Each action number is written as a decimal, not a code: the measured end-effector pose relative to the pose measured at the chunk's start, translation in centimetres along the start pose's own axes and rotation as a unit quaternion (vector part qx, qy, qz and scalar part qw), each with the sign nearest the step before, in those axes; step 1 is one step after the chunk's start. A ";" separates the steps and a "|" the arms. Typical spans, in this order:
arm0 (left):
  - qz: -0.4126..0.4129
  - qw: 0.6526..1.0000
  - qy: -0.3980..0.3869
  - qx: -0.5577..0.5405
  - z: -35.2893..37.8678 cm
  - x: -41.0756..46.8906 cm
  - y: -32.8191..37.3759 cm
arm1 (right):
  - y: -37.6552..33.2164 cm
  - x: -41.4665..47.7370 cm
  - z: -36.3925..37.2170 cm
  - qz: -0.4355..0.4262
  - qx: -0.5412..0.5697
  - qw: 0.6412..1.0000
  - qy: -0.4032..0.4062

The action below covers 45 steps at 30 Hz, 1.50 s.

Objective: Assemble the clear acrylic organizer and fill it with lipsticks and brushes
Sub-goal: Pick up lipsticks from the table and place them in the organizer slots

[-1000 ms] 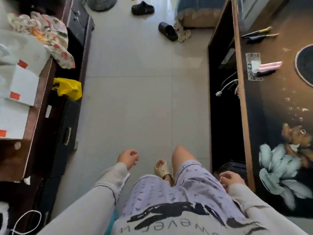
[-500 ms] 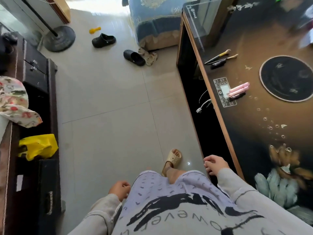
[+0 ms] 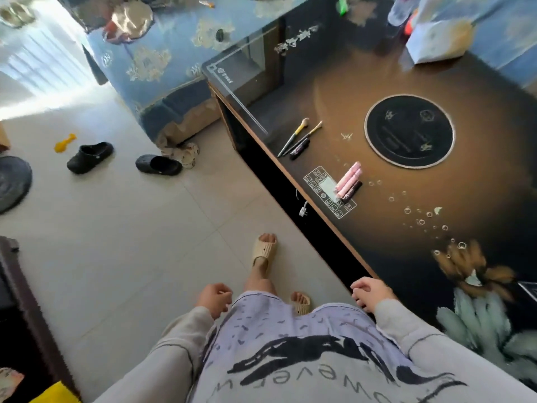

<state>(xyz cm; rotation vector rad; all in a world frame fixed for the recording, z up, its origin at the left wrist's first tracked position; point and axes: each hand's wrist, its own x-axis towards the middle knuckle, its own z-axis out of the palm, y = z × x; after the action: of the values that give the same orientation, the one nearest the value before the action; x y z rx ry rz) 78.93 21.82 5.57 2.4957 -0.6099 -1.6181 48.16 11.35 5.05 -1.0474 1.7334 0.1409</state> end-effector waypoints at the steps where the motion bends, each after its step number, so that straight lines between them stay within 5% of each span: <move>1: 0.012 1.000 -0.011 0.022 -0.9 1.0 1.4 | -0.2 0.3 0.0 0.016 0.017 1.000 0.012; 12: 0.100 0.960 -0.077 0.251 -9.9 10.5 17.5 | -3.8 1.7 3.7 0.214 0.204 0.950 0.102; 21: 0.187 0.897 -0.129 0.379 -5.8 12.7 29.3 | -10.3 4.6 0.8 0.208 0.332 0.912 0.123; 31: 0.259 0.852 -0.128 0.437 6.1 12.9 36.3 | -16.9 13.7 -4.9 0.152 0.326 0.919 0.161; 36: 0.274 0.864 -0.111 0.407 9.7 13.5 38.1 | -18.0 16.3 -4.9 0.128 0.230 0.920 0.292; 45: 0.301 0.857 -0.048 0.416 12.6 15.1 39.2 | -18.1 20.8 -7.0 0.152 0.100 0.948 0.262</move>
<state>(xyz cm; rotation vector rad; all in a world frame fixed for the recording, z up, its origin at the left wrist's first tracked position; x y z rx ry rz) 62.30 -18.20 -0.92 2.2176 -2.2320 -1.3745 54.52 -15.39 -2.03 -0.6954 2.3325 -0.1328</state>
